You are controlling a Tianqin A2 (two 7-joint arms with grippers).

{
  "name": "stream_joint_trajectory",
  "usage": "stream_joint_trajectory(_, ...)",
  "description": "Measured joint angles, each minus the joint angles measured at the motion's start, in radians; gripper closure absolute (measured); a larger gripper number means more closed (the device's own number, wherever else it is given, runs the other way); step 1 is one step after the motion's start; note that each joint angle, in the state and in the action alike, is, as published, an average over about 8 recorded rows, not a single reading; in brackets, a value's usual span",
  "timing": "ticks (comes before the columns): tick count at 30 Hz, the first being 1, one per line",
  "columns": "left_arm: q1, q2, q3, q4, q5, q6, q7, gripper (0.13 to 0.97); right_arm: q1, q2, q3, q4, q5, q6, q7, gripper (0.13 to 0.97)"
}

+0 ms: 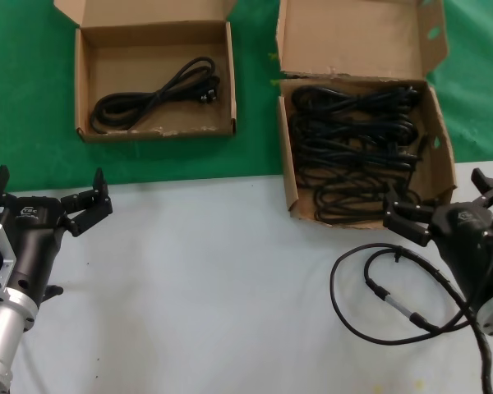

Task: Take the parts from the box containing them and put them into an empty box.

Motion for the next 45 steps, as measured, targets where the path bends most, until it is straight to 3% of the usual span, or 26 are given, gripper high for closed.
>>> stream_joint_trajectory(45, 0.000, 0.000, 0.000, 0.000, 0.000, 0.000, 0.000, 0.132, 0.000, 0.000, 0.000, 0.000, 0.000, 0.000, 0.000, 0.129)
